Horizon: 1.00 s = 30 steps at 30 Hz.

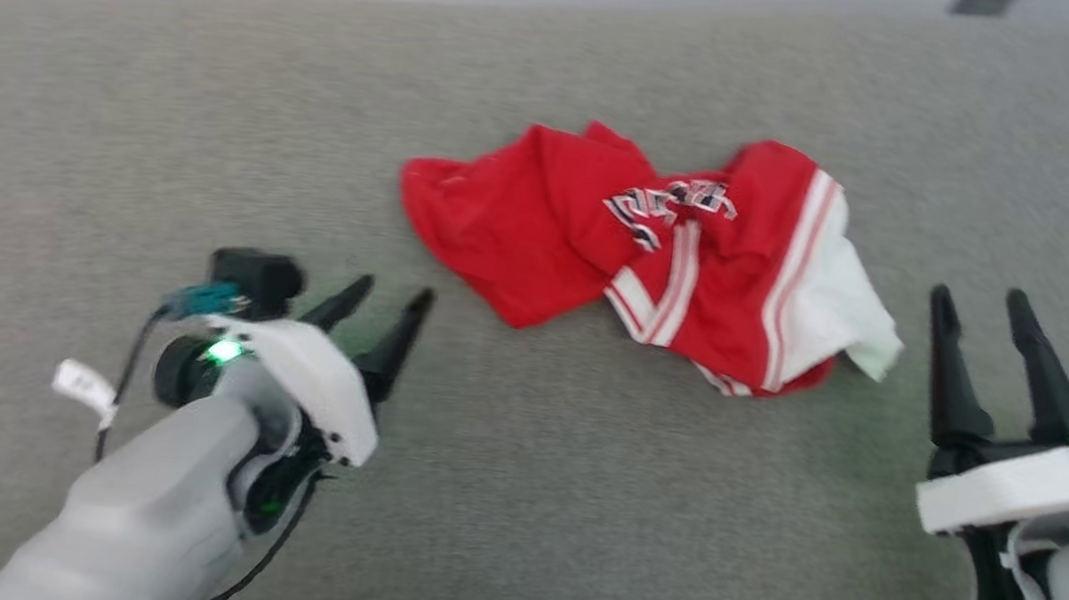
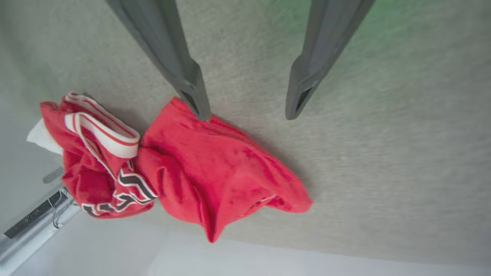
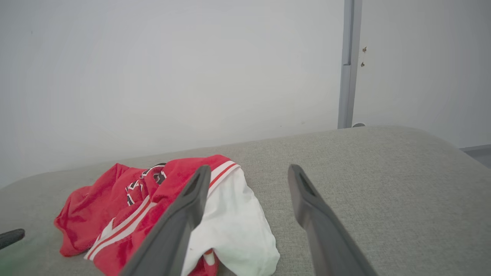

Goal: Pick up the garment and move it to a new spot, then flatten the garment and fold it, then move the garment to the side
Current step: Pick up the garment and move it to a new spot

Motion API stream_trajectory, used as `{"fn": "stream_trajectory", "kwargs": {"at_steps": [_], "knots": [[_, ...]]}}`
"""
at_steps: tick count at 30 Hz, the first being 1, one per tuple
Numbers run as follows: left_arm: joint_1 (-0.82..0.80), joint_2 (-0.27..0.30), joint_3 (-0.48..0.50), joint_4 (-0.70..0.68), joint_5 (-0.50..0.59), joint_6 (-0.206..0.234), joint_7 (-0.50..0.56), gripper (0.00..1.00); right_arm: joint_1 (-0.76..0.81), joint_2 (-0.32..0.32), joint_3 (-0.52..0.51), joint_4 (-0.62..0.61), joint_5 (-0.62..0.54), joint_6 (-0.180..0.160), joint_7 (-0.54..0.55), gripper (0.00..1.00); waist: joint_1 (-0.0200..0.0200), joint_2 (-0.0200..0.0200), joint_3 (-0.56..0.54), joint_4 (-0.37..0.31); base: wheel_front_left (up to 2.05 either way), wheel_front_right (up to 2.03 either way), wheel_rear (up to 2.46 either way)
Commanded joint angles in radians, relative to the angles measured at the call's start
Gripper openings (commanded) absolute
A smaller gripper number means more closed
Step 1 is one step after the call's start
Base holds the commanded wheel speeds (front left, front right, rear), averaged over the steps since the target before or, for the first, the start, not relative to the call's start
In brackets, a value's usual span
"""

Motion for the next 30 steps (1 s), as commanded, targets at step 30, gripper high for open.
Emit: {"fn": "stream_trajectory", "kwargs": {"at_steps": [30], "knots": [[0.778,-0.141,0.923,-0.706,0.908,0.076,-0.005,1.00,0.197,-0.032,-0.122,-0.084,-0.017,0.000,-0.005,1.00,0.0000,0.0000,-0.174,0.109,0.00,0.00,0.00]]}}
